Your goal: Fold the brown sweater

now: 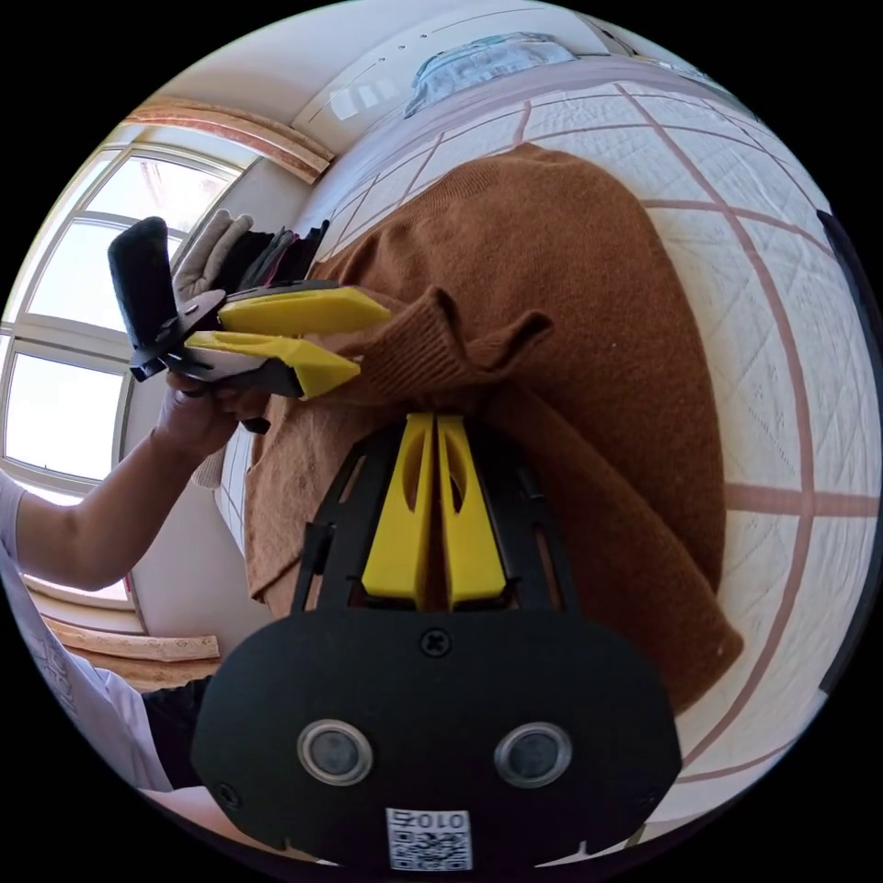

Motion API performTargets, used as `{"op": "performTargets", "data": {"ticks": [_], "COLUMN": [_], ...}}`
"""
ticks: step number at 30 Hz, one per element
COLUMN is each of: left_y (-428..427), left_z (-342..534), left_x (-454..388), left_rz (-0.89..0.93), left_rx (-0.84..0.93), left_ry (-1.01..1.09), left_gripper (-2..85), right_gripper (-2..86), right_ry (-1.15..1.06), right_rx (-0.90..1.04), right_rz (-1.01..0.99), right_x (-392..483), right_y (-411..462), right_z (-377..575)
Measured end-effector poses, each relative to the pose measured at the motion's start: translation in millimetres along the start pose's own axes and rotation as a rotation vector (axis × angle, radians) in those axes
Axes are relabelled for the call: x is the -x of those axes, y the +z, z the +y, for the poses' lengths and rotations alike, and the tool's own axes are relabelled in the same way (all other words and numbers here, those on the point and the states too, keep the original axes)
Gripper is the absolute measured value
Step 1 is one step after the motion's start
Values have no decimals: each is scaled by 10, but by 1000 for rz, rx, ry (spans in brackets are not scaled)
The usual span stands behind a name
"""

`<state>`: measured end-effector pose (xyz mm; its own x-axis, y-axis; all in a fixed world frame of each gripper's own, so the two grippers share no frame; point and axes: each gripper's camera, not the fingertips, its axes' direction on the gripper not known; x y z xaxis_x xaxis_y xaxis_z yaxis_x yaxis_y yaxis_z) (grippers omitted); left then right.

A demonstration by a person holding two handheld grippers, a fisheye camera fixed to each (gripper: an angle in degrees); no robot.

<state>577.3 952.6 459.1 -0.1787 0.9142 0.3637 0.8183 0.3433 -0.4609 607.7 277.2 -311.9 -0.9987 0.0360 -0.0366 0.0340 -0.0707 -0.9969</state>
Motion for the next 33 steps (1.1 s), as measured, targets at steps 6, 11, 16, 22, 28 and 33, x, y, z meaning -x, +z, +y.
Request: {"op": "performTargets", "data": {"ticks": [6, 11, 16, 22, 28, 33], "left_y": [-84, -559, -1109, -631, -1517, -1316], "left_z": [-139, 1, 344, 1328, 1911, 2652], "left_x": [228, 895, 454, 442, -340, -1055], "left_rz": [47, 87, 87, 174, -10, 384], "left_rx": [7, -98, -181, -12, -179, -15], "left_ry": [-11, -284, -164, -414, -388, -486], "left_gripper": [49, 80, 76, 72, 64, 70], "right_gripper": [10, 17, 23, 21, 25, 30], "right_ry": [10, 78, 57, 30, -192, -185], "right_rx": [8, 1, -188, 52, -32, 449], "right_rz": [-11, -104, -97, 34, 126, -38], "right_x": [-16, -126, 66, -17, 507, 857], "right_y": [-36, -78, -537, -82, -635, -312], "right_z": [-27, -54, -99, -635, -164, 1151]}}
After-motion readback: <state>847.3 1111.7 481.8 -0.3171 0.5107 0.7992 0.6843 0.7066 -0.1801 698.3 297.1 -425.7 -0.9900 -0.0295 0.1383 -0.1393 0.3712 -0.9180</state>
